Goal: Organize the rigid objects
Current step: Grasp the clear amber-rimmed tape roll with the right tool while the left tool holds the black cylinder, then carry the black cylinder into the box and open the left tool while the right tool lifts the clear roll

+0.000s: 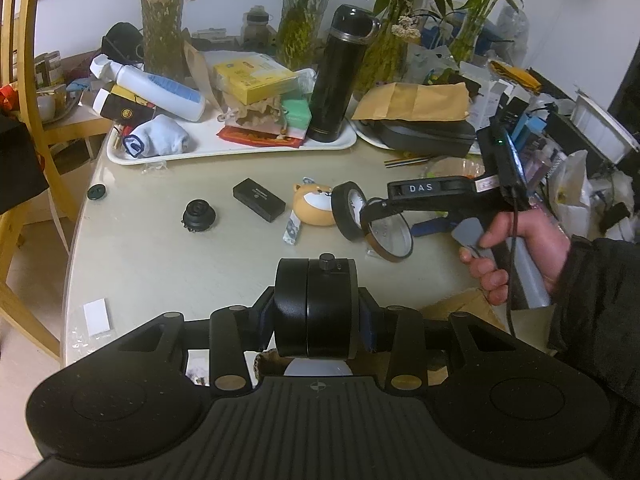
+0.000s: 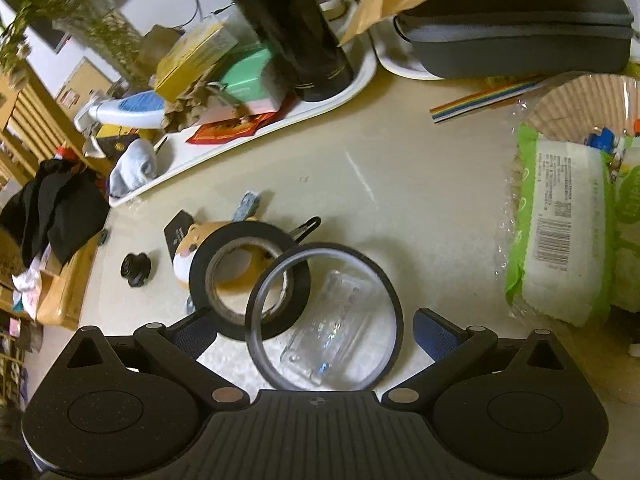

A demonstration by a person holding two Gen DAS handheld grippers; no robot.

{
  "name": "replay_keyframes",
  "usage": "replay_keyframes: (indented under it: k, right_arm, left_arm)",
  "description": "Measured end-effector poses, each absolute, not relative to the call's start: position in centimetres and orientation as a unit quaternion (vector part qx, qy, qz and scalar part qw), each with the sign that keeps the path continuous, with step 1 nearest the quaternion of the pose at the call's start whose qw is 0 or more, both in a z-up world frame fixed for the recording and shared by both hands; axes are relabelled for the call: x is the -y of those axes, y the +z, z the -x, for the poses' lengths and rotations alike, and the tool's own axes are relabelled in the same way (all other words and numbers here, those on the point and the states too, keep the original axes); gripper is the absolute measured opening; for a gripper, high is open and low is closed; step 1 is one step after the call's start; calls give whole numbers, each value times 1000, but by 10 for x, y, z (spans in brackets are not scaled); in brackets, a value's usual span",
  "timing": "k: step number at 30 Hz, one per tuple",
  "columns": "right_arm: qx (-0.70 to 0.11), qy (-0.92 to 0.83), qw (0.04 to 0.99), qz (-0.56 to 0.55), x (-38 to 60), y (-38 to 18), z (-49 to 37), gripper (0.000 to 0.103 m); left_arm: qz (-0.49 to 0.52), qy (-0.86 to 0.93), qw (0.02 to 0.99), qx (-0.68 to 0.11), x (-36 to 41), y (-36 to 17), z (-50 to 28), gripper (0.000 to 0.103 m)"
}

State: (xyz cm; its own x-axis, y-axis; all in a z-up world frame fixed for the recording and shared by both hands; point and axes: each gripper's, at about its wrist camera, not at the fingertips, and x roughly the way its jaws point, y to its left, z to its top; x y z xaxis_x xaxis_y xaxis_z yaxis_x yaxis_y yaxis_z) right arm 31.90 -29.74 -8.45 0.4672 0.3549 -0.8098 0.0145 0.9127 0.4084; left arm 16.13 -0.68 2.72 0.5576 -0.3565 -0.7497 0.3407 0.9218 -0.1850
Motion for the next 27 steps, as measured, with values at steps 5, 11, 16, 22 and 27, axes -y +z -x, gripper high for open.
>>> replay_keyframes:
  k: [5,11,16,22,27]
  right_arm:
    - [-507,104,838,-172,294,-85,-321,103]
    - [-511,98,842,-140,286,-85,-320,93]
    - [-509,96,847,-123,283,-84,-318,88]
    - [-488,97,861,-106,281,-71,-310,87]
    - [-463,112,876,-77,274,-50,-297,87]
  left_arm:
    - [11,-193,884,-426,5,27,-161,40]
    - [9,-190,883,-430,4,25,-159,40]
    - [8,-190,882,-432,4,25,-158,40]
    - [6,-190,881,-434,5,25,-156,40]
    - [2,-190,880,-435,8,25,-151,40]
